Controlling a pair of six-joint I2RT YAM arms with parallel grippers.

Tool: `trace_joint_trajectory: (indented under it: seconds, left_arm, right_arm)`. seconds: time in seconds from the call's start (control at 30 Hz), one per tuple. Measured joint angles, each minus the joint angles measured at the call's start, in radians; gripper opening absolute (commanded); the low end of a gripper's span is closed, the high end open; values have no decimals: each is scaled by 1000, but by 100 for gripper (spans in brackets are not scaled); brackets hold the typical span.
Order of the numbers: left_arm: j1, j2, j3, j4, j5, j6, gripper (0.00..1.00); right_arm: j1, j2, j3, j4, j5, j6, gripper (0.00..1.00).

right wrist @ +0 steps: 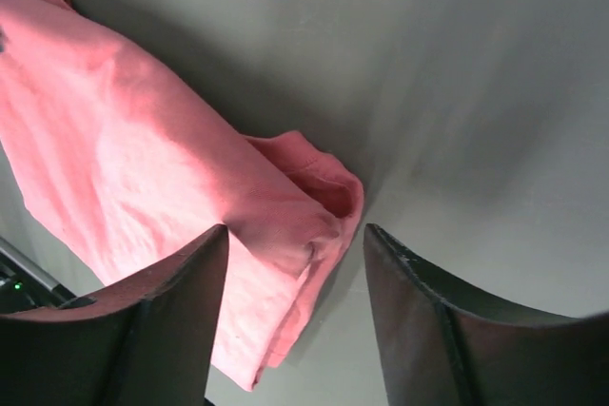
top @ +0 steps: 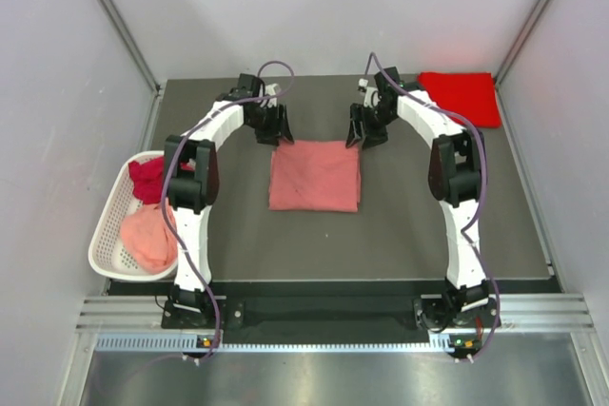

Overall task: Fold and stack the t-shirts
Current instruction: Fold the tshirt

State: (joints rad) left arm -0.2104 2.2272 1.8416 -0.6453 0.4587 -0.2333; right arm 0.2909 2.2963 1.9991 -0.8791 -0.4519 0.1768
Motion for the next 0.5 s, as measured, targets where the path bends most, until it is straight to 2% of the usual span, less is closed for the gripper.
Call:
trace_joint_trajectory:
  seconds: [0.07,0.1,0.13,0.17,0.3,0.33,0.4,0.5]
  left_arm:
    - [0,12,1,3,14,-7,42]
    - [1,15,1,4,20,-14,29]
    - [2,16,1,4,21,-20,23]
    - [3,16,2,5,21,-25,19]
    - [4,13,6,1,19,-42,16]
    - [4,9,6,-4,18,-50,12]
    - [4,-10,6,-24,10,-63,10]
    - [4,-58,6,-66,-9,-84,1]
  right_arm:
    - [1,5,6,-1,-6,3,51]
    - [2,10,16,0,-8,10,46]
    - [2,14,26,1,-12,10,41]
    - [2,21,39,2,-16,18,31]
    - [2,34,59,24,-35,55,3]
    - [2,34,59,28,-43,69,0]
    - [2,35,58,35,-52,96,0]
    - [2,35,54,58,-74,134,0]
